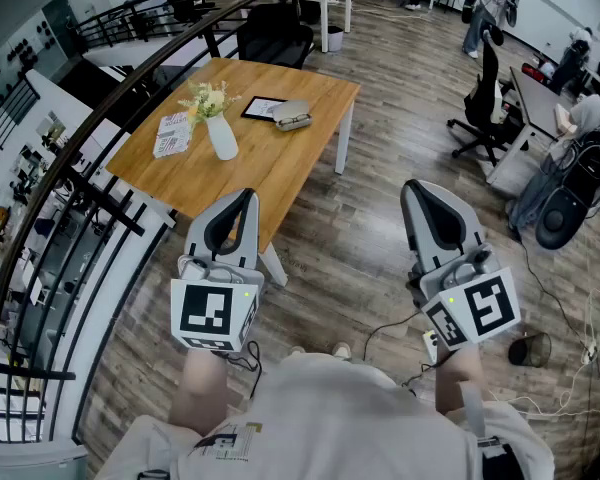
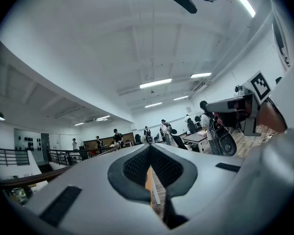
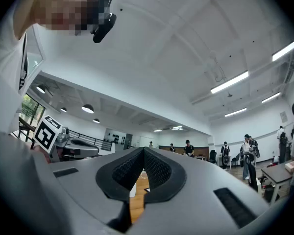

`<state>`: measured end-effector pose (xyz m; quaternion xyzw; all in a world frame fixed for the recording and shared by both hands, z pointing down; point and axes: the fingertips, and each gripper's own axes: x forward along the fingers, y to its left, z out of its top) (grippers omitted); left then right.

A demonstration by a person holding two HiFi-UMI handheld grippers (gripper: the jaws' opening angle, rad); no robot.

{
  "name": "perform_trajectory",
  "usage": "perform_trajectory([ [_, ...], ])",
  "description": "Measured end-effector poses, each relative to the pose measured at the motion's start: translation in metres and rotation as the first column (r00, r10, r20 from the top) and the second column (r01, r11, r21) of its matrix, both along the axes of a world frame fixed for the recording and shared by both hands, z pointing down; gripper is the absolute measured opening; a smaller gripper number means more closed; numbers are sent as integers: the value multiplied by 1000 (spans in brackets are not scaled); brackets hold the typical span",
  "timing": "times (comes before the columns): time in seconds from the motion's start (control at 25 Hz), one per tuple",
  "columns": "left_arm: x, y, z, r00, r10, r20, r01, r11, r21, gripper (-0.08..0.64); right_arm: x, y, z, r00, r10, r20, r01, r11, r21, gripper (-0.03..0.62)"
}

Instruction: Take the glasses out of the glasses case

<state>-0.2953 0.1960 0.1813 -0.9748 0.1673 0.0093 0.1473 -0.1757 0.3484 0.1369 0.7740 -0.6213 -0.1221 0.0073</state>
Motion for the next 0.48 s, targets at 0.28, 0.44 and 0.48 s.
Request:
perform_trajectory([
  [0.28, 6, 11, -2, 1000, 6, -3, -6, 1000, 10, 15, 12, 9, 9, 999, 35, -1, -35, 999, -32, 25],
  [0.44, 10, 13, -1, 1000, -1, 2, 1, 1000, 4, 15, 14, 11, 8, 1000, 21, 7, -21, 999, -31, 25],
  [0.48, 11, 14, -1, 1000, -1, 3, 1, 1000, 3, 15, 15, 12, 8, 1000, 21, 8, -21, 999, -31, 25],
])
